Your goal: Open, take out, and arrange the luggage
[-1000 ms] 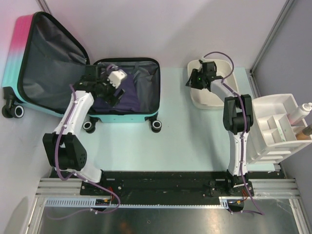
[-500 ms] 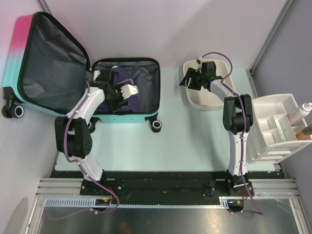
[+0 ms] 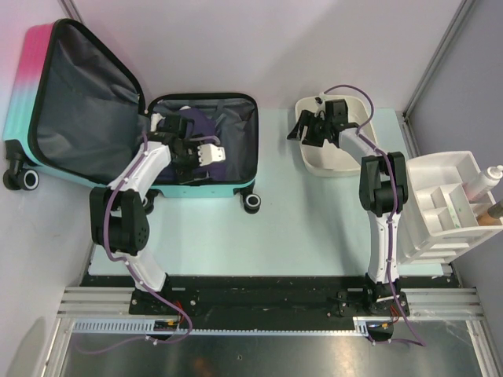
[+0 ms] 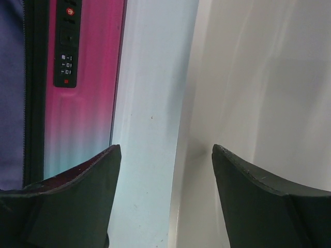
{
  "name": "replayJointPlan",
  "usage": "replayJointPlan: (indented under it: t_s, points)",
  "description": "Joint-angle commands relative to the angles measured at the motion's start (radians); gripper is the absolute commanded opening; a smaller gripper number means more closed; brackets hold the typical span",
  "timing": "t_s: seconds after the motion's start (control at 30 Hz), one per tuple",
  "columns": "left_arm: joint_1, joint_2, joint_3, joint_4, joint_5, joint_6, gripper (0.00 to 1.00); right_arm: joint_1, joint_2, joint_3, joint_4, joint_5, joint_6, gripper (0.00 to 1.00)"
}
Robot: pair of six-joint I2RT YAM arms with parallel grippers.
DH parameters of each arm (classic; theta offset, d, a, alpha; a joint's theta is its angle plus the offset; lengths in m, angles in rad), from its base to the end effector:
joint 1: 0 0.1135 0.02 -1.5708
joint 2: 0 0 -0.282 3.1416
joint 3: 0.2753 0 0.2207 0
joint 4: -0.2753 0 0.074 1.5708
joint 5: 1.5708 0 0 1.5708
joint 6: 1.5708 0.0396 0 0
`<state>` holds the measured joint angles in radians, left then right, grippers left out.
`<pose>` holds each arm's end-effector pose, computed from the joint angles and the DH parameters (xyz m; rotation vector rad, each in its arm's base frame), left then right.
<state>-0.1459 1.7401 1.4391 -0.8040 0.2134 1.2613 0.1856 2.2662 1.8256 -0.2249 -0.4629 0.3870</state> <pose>0.3339 -0.0575 0.2851 1.7556 1.9657 0.0913 0.4925 0.1105 0.2261 -0.0306 2.2818 0.8239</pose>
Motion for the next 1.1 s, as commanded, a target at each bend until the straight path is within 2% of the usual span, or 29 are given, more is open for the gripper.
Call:
replayJointPlan:
  t_s: [0.0,0.2,0.23,0.3,0.33,0.37,0.43,0.6,0.63,0.73,0.87,1.07]
  points:
    - [-0.004,0.025,-0.031,-0.092,-0.026,0.061,1.0,0.003,-0.037,0.011,-0.002,-0.022,-0.022,0.76]
    - [0.003,0.19,0.125,-0.058,-0.065,-0.057,0.98,0.006,-0.019,0.006,0.002,-0.036,-0.016,0.76]
    - [0.003,0.202,0.174,-0.049,-0.062,-0.072,0.89,0.008,-0.016,0.006,0.005,-0.042,-0.013,0.75]
    - [0.003,0.217,0.243,-0.034,-0.052,-0.112,0.77,0.011,-0.014,-0.003,0.024,-0.054,-0.005,0.75]
    - [0.003,0.217,0.26,-0.028,-0.039,-0.122,0.61,0.018,-0.013,-0.009,0.035,-0.062,0.001,0.75]
    - [0.003,0.216,0.274,-0.012,-0.036,-0.137,0.53,0.021,-0.01,-0.012,0.045,-0.075,0.012,0.75]
    - [0.003,0.193,0.291,-0.006,-0.019,-0.143,0.39,0.034,-0.008,-0.017,0.076,-0.086,0.035,0.74]
    - [0.008,0.145,0.313,0.019,0.011,-0.217,0.09,0.074,0.012,-0.025,0.185,-0.151,0.111,0.74]
    - [0.012,0.142,0.322,0.016,0.014,-0.232,0.0,0.083,0.013,-0.023,0.2,-0.16,0.136,0.74]
    - [0.035,0.134,0.348,0.017,0.058,-0.287,0.0,0.095,0.015,-0.011,0.263,-0.19,0.158,0.75]
    - [0.078,0.141,0.409,0.017,0.133,-0.391,0.0,0.087,-0.026,-0.006,0.236,-0.209,0.087,0.77]
    - [0.109,0.113,0.423,0.02,0.208,-0.421,0.0,0.063,-0.152,-0.092,0.265,-0.189,0.018,0.84]
